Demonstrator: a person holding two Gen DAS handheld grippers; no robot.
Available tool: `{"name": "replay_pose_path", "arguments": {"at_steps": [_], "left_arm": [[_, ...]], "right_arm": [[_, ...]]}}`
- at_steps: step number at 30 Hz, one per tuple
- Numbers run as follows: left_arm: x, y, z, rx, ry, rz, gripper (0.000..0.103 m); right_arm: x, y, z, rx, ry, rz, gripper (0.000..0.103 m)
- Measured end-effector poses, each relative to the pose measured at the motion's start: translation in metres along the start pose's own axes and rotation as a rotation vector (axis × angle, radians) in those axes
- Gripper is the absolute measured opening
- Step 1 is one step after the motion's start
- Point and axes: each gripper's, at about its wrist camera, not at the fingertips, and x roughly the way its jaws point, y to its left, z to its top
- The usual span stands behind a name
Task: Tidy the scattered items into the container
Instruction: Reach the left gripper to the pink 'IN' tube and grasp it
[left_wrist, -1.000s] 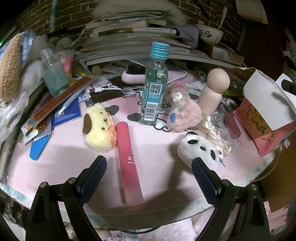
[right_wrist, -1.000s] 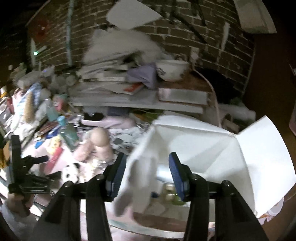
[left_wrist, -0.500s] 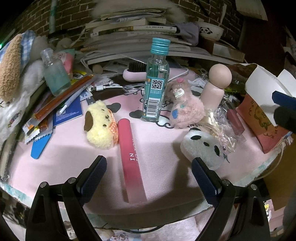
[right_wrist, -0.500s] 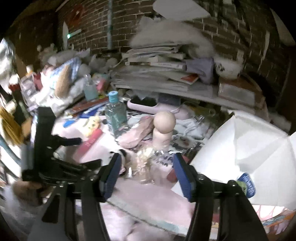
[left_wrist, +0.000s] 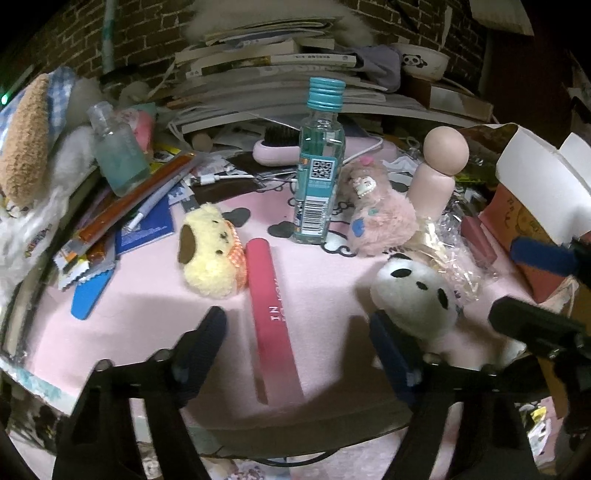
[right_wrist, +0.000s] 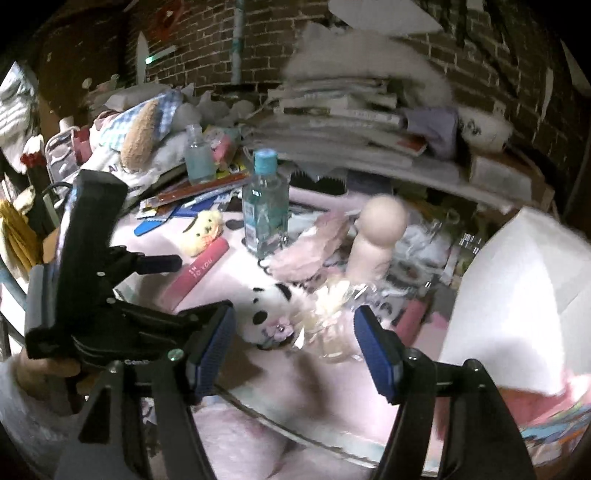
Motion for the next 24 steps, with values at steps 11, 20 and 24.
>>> {"name": "replay_pose_path", "arguments": {"at_steps": [11,20,24], "left_arm": [[-0.003,-0.001,0.0,0.029,0.002,0.039,0.024],[-0.004,-0.01,0.0,0.06,0.002,0.046,0.011],[-0.005,-0.01,0.0,0.047,-0.002,0.032,0.011]], "right_arm": [[0.027,-0.015,-0.027,0.131,0.074,0.049,0.064],[0.027,-0.02,-0.032,0.154,0.075,0.062,0.064],[0.026,-0.023,-0.034,0.165,0.074,0.067,0.064]]}}
